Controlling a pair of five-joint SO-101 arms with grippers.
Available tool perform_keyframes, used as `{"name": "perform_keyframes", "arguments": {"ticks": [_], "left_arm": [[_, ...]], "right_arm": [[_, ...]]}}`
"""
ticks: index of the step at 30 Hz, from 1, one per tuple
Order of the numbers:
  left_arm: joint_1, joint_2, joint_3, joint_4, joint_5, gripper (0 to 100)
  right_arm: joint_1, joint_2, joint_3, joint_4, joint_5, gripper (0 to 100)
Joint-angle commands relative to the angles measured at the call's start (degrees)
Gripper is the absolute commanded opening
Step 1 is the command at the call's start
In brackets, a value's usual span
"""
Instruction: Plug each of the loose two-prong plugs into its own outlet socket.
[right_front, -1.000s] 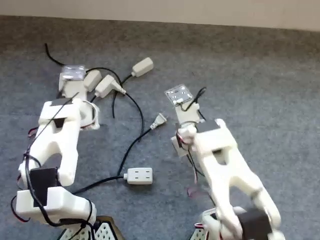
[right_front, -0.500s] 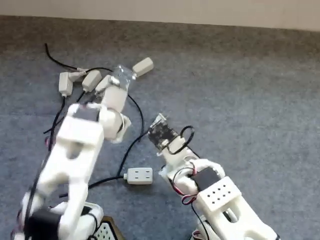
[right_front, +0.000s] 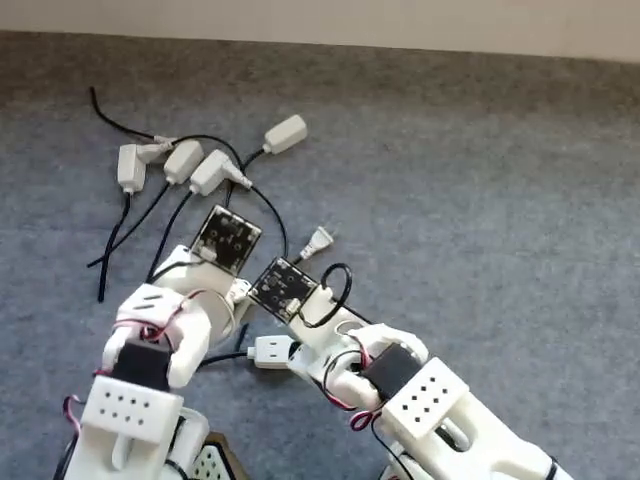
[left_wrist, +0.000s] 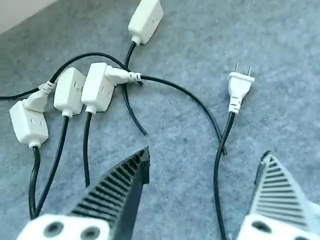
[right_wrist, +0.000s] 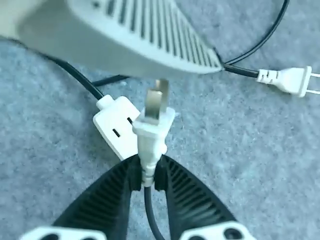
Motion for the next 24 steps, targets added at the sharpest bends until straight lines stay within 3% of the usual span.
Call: {"name": "perform_keyframes", "arguments": {"ticks": [1,7,11,20,24], "left_arm": [[2.9,-5.0,0.6,-0.6,0.5,34],[7.3,-6.0,2.9,0.0,0.5,34],[7.4,-6.0,4.5,-0.3,0.3,34],[8.0,-6.0,6.3,-0.3,0.2,34],[8.0,-6.0,6.7,-0.3,0.2,34]], "right_arm": [[-0.6,-0.7,-3.6,0.4,-0.6,0.7],[-0.4,-0.8,-3.7,0.4,-0.7,0.7],[4.1,-0.9,-6.1,2.9,-0.7,0.7],[6.8,-0.6,-31.9,18.7,-0.2,0.7],[6.8,4.1,-32.3,19.0,-0.2,0.7]]}}
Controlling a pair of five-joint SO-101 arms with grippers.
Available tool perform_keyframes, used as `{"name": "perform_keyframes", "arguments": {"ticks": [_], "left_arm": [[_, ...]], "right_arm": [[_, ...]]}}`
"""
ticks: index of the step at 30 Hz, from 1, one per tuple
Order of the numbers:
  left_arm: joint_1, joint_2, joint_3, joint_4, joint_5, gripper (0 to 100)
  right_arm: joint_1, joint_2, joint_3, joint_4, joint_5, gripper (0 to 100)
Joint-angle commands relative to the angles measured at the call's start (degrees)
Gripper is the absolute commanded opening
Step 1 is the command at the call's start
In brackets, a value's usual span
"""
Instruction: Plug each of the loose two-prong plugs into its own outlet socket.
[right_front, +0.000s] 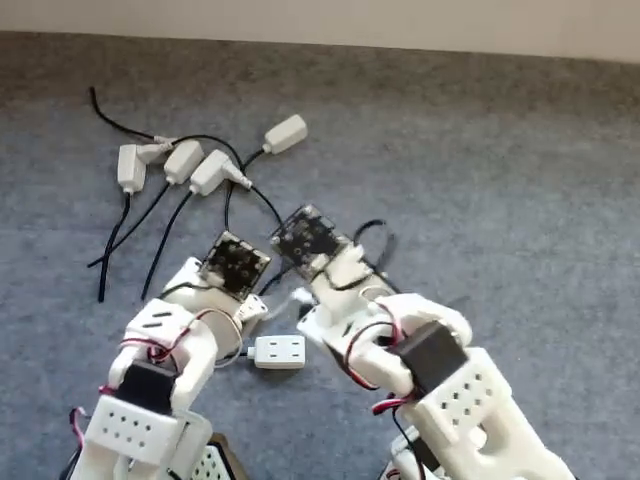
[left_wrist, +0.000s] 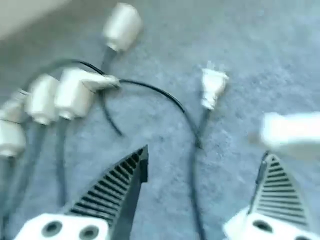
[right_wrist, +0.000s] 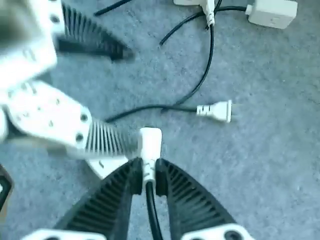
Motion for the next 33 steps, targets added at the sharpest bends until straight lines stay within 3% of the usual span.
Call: {"name": "perform_keyframes", "arguments": {"ticks": [1,6,11,18,23,27,30,33], "left_arm": [[1.1,-0.3,0.1,-0.2,-0.1,34],[0.3,-0.4,-0.3,-0.3,-0.1,34],[-8.3,-0.3,-1.5,-3.3,1.0,34],[-24.4,3.1,-7.4,-5.3,14.5,34],[-31.6,16.6,-9.6,-14.7,21.2,34],[-34.6,28.3,-12.1,-21.6,22.3,28],[-36.4,35.2,-16.0,-21.9,25.3,26],[-36.8,40.1,-18.9,-22.0,25.8,28]], "right_arm": [[0.7,5.0,-4.4,0.2,-0.1,0.7],[0.7,10.9,-4.4,-1.3,-0.1,0.7],[1.0,15.0,-4.3,0.3,-0.1,0.7],[0.7,23.2,-9.6,6.5,-0.6,0.7],[-0.9,30.7,-21.8,13.8,-5.2,0.7],[-1.0,38.4,-35.2,20.8,-13.2,0.9],[-2.3,45.2,-41.6,27.6,-19.9,0.9],[-3.7,51.1,-44.0,29.3,-31.8,0.9]]}}
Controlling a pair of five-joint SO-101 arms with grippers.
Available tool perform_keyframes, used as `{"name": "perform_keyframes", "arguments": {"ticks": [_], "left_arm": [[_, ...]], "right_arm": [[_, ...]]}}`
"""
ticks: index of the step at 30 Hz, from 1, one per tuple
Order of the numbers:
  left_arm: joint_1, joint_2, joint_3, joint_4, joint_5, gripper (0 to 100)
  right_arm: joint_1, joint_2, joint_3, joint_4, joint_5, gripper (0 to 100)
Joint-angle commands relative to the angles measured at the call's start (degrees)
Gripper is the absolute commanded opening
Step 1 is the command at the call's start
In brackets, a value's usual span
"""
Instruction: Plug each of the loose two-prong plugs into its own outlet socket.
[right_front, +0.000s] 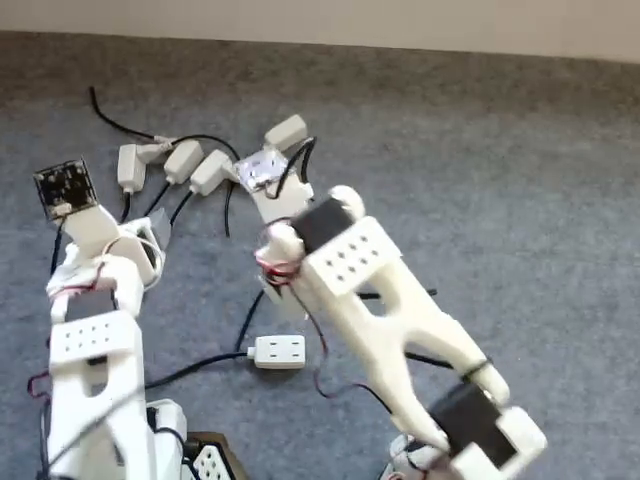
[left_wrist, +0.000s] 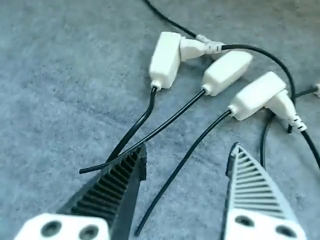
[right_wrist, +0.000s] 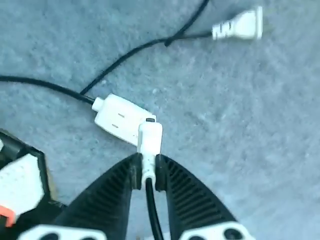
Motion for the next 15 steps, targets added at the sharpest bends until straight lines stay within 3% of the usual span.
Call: {"name": "perform_keyframes", "arguments": {"ticks": [1,4,15], "left_arm": [[-0.8,6.8,-5.6,-1.4,1.1,28],[-0.8,7.1,-5.6,-1.5,1.1,28],[-0.9,6.3,-5.3,-1.4,1.1,28]], "right_arm": [[-2.0,4.6,-5.7,2.2,-14.9,0.9],[-2.9,7.1,-6.5,2.5,-21.7,0.9],[-4.2,7.0,-1.8,2.6,-25.6,0.9]]}}
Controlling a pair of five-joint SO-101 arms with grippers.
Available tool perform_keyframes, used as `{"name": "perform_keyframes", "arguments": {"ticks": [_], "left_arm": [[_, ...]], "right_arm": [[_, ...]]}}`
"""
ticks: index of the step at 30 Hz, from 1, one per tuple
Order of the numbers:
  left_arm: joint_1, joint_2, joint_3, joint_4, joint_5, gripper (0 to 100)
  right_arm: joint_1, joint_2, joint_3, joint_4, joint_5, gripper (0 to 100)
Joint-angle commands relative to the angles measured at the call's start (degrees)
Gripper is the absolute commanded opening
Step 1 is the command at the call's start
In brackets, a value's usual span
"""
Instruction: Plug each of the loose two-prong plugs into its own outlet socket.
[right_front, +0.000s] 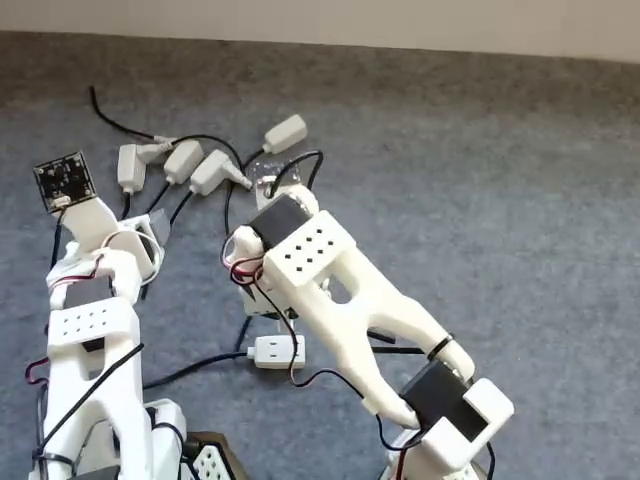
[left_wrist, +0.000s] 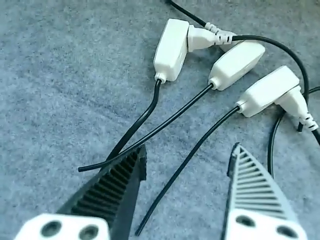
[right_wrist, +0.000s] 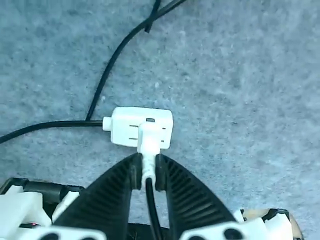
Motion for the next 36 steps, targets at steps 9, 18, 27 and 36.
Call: {"name": "perform_keyframes", "arguments": {"ticks": [9,18,27,36], "left_arm": [[-0.2,-0.5,-2.2,-1.1,0.5,28],[-0.1,-0.5,-1.3,-1.3,0.4,27],[0.0,-0.5,-1.2,-1.3,0.4,27],[0.1,-0.5,-1.2,-1.3,0.3,27]], "right_arm": [[-0.6,-0.9,10.0,-7.3,-0.9,0.9],[-0.5,-0.9,13.0,-8.7,-0.5,0.9],[-0.7,-2.5,13.0,-3.6,0.9,0.9],[-0.6,-8.0,14.4,-5.4,1.3,0.9]]}}
